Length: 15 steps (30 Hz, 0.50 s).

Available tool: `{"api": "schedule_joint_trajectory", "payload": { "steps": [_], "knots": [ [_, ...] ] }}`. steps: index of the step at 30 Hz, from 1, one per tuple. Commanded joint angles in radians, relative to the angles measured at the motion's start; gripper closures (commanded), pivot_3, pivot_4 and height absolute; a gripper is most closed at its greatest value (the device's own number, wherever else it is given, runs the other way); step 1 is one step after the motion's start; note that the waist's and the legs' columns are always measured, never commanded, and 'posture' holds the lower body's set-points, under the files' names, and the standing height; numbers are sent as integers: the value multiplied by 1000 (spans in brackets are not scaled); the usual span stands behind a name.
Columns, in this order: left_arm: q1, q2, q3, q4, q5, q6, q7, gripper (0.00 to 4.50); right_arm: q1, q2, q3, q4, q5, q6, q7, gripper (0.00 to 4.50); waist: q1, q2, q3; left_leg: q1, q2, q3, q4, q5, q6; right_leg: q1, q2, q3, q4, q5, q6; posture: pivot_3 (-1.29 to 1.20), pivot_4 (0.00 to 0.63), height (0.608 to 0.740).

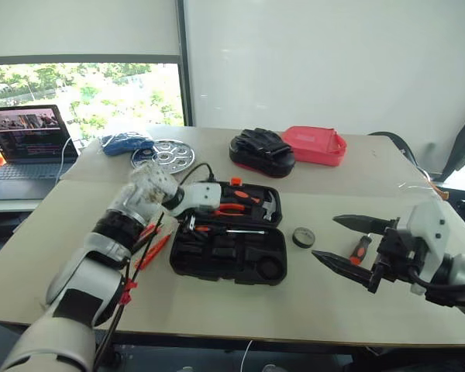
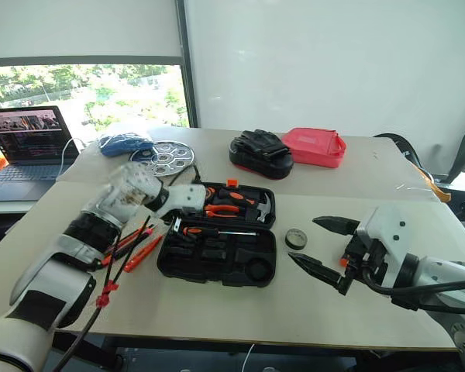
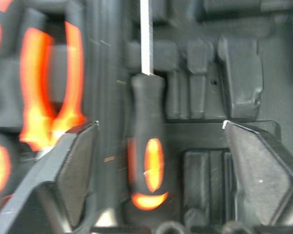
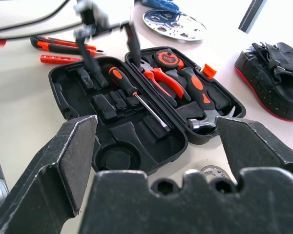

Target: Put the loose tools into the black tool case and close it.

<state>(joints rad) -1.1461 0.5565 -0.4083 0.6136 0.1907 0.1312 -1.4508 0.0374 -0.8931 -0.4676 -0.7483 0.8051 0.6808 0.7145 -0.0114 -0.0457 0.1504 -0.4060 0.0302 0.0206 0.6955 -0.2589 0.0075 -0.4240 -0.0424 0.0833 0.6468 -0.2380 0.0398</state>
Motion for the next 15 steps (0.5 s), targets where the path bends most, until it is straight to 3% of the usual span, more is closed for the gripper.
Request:
{"api": "schedule_joint_trajectory", "payload": {
  "steps": [1,6,9,15],
  "knots": [
    [-42,-1,26,0,-25,-38,-15,1694,-7,3,-3,-8,-15,-35,1,0,0,0,0,0,0,0,0,0,0,0,0,0,0,0,0,0,150,740],
    [-31,-33,-7,47,19,-135,25,3604,-10,-2,7,1,-31,-41,9,0,0,0,0,0,0,0,0,0,0,0,0,0,0,0,0,0,150,740],
    [-21,-52,-14,70,24,-154,32,4490,-8,-7,9,11,-47,-46,12,0,0,0,0,0,0,0,0,0,0,0,0,0,0,0,0,0,150,740],
    [-6,-75,-49,112,75,-180,55,4490,-12,-7,30,25,-82,-51,16,0,0,0,0,0,0,0,0,0,0,0,0,0,0,0,0,0,150,740]
  ]
}}
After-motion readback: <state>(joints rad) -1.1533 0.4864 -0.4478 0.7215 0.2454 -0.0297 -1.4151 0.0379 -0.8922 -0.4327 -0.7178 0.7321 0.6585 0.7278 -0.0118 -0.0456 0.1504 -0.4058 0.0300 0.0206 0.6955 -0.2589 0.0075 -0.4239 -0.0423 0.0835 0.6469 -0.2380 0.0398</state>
